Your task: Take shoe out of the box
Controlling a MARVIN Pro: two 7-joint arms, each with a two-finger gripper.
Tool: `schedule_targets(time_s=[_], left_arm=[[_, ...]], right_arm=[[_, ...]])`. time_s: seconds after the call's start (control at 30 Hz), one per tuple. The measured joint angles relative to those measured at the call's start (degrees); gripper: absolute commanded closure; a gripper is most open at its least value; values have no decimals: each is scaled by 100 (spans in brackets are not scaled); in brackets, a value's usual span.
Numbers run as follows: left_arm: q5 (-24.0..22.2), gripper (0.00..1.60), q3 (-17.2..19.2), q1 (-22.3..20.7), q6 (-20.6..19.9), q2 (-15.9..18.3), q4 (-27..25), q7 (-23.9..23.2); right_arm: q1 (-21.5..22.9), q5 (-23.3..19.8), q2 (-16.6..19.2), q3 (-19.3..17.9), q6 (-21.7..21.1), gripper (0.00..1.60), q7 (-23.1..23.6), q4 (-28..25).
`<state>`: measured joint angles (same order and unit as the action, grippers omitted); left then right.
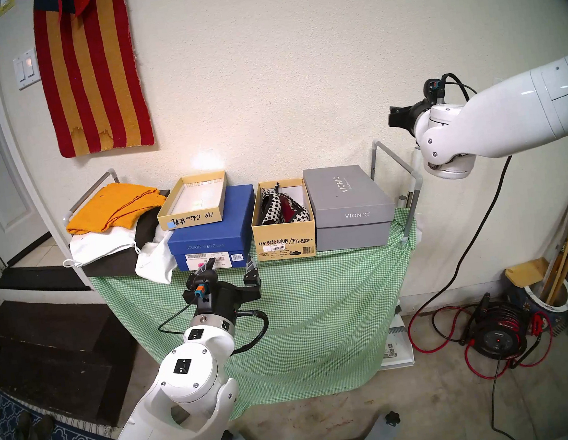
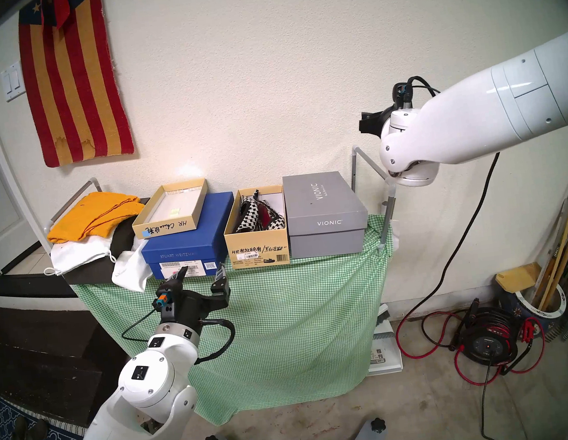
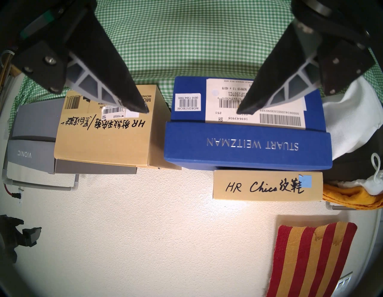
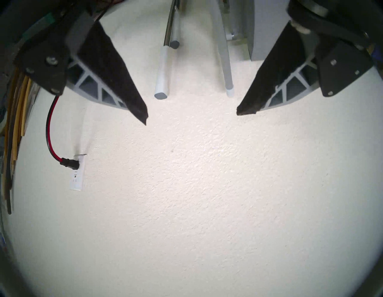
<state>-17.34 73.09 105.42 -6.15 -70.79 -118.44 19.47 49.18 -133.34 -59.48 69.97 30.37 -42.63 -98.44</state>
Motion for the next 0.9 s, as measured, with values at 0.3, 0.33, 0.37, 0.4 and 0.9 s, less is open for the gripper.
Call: schedule_targets(time_s=[0.3,0.33,0.37,0.4,0.9], left_arm=[[0,0,0,0,0,0,0,0],[0,0,0,0,0,0,0,0],[0,0,0,0,0,0,0,0],[0,0,0,0,0,0,0,0],[0,0,0,0,0,-1,0,0]], right_arm=[[312,230,-285,-136,-568,0,254,-106],[331,230,-309,-168,-649,0,299,-87],[352,222,-333,-210,-755,0,376,-51],[361,207,-345,-229,-808,0,427,-28],[-55,-711,-713,-727,-2428,0,1997,1323]])
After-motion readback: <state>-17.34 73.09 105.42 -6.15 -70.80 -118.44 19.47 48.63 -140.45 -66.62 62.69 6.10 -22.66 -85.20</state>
